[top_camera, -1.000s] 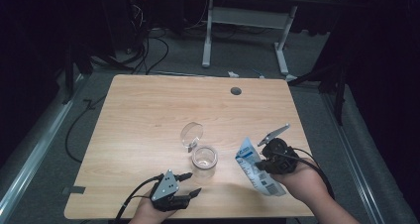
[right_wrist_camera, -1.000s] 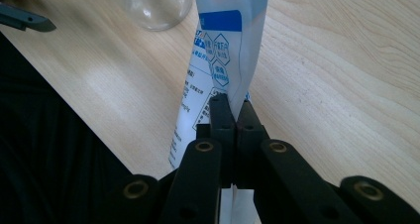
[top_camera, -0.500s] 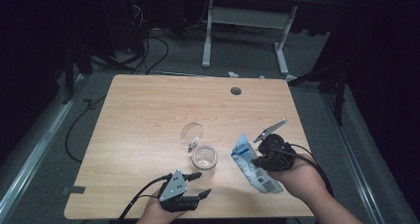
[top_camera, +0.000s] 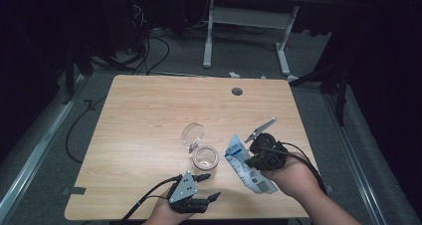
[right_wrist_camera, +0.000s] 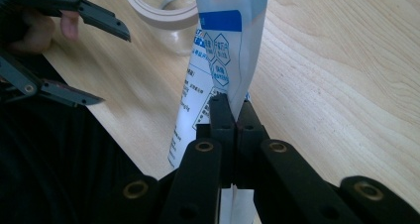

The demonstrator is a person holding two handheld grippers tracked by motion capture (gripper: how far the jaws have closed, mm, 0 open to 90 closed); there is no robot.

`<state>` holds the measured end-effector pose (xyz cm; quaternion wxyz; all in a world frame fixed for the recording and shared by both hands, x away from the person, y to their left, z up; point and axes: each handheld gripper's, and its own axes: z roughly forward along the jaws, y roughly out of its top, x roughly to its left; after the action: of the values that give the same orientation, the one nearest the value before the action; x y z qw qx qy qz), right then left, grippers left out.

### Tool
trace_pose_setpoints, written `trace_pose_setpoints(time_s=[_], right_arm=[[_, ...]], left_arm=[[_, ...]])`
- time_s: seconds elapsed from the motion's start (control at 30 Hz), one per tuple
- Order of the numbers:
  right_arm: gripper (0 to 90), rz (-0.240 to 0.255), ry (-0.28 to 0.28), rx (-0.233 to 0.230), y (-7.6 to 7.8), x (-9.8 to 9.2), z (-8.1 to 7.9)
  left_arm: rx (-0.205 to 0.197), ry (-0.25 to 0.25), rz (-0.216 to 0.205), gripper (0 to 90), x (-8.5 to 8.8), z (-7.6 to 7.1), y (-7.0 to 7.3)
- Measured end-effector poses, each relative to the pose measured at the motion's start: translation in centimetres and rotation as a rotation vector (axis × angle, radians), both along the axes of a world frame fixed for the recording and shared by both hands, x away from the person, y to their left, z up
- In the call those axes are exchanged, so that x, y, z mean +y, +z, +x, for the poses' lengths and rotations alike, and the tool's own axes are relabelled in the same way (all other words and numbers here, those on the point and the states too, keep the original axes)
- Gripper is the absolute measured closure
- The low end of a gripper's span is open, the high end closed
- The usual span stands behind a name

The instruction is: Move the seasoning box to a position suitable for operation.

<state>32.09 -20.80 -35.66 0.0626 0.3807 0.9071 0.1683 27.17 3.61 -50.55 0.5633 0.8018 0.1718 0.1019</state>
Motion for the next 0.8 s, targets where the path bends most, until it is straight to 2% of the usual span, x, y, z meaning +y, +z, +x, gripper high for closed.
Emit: trace_pose_setpoints(time_s=[0.53, 0.8], right_arm=[[90.0, -0.045, 0.015, 0.034, 0.5, 1.5, 0.4], [90.0, -0.061, 0.026, 0.048, 0.3, 2.5, 0.4]], left_arm=[[-0.003, -0.039, -0.01, 34.8, -2.1, -0.3, -0.3], [-0.016, -0.065, 0.001, 32.7, -3.3, -0.6, -0.7]])
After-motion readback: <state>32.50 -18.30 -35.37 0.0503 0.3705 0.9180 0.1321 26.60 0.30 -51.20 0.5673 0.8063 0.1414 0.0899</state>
